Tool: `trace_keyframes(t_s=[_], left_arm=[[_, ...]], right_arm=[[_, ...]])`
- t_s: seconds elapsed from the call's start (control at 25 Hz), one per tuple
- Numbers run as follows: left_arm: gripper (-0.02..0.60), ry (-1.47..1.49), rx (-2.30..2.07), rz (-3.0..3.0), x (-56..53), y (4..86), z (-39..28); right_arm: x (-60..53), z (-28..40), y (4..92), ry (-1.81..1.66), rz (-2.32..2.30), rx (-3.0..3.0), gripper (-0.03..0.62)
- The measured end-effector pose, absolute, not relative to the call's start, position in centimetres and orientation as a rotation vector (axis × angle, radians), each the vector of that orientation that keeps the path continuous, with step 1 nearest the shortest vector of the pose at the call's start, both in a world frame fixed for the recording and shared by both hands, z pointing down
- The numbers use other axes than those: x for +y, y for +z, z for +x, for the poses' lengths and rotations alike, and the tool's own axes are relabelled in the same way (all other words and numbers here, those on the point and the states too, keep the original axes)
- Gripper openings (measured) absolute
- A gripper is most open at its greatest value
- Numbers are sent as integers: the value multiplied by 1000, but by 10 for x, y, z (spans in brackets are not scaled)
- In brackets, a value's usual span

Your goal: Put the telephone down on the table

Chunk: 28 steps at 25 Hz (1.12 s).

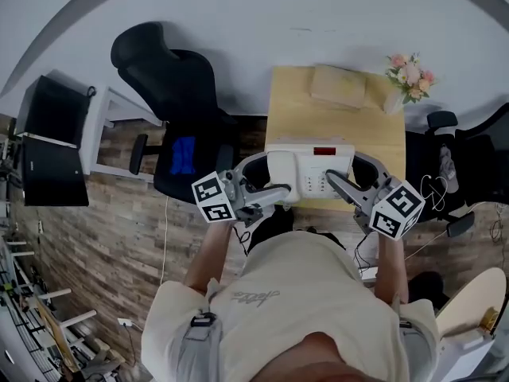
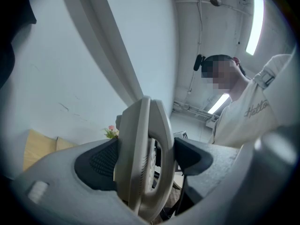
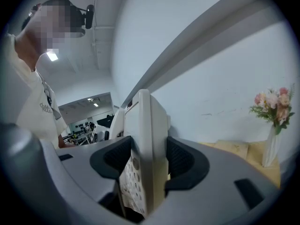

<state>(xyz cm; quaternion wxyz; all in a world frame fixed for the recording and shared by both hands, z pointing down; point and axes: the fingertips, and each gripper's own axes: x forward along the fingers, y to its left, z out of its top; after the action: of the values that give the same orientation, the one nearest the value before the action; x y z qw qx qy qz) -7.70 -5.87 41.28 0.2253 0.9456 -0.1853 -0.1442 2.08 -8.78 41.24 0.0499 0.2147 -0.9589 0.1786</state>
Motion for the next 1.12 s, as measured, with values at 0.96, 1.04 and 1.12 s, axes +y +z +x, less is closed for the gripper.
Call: trace_keyframes(t_s=[0.96, 1.04, 1.12], left_arm=[[374, -349, -385, 2467, -212, 478, -167], [374, -335, -402, 2448, -223, 492, -166], [374, -317, -413, 2418, -233, 509, -162]], right_arm=[[-229, -64, 485, 797, 790, -2776, 224], [-240, -63, 501, 847, 765, -2770, 224], [-249, -59, 520, 894, 743, -2756, 224]])
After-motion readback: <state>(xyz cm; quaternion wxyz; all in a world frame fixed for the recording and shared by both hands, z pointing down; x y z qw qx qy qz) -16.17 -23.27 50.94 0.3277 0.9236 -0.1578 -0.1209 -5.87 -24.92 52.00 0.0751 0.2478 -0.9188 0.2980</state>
